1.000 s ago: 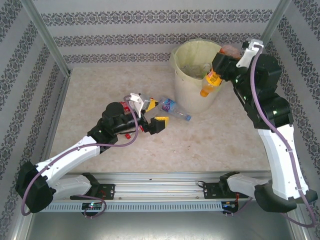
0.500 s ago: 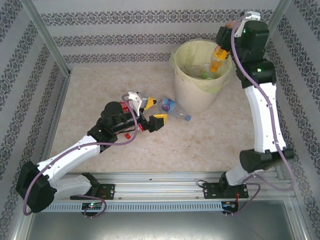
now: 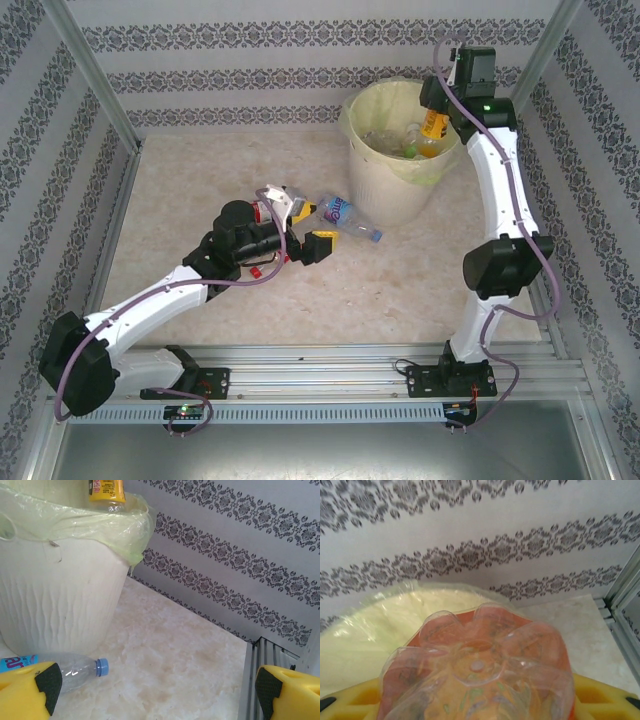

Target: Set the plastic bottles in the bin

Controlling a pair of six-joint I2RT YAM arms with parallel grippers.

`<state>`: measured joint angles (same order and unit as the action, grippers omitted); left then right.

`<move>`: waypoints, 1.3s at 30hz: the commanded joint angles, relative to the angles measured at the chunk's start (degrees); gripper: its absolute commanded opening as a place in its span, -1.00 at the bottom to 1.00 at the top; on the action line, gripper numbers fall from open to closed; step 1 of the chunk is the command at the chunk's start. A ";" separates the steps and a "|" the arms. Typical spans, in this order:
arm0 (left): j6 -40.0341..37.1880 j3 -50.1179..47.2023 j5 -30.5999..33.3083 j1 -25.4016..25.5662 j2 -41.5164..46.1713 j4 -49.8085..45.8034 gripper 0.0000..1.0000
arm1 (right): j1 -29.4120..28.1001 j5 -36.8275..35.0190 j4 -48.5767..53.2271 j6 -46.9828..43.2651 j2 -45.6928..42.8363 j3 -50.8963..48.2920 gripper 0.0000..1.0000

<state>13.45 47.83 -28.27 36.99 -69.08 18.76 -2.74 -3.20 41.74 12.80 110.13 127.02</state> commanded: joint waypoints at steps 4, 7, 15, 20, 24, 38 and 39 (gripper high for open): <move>-1.85 2.23 -0.90 -0.69 -0.60 -1.84 1.00 | -0.33 0.84 3.78 -2.79 2.45 3.15 0.25; -1.77 2.55 -0.82 -0.69 -0.75 -2.39 1.00 | -0.42 1.33 4.18 -2.64 2.77 3.07 0.43; -1.38 3.21 -0.99 -0.69 -1.10 -3.38 1.00 | -1.54 3.05 6.39 -2.82 1.80 6.62 0.67; -0.96 3.70 -0.77 -0.67 -1.23 -4.42 1.00 | -2.71 4.06 7.40 -3.08 -1.26 5.55 0.70; -0.38 4.24 0.59 -0.69 -1.12 -5.58 1.00 | -4.55 4.92 6.74 -3.65 -6.38 -0.15 0.70; 14.41 10.73 16.25 -0.60 -1.37 -24.86 1.00 | -13.48 9.17 -3.77 1.84 -38.01 -41.22 0.79; 16.91 11.42 17.71 -0.56 -1.59 -27.01 1.00 | -14.03 10.01 -4.06 2.58 -40.58 -44.13 0.81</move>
<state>22.41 55.99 -16.36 36.99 -70.39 0.14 -15.68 4.05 40.51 12.40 74.41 88.58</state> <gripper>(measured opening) 0.999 0.897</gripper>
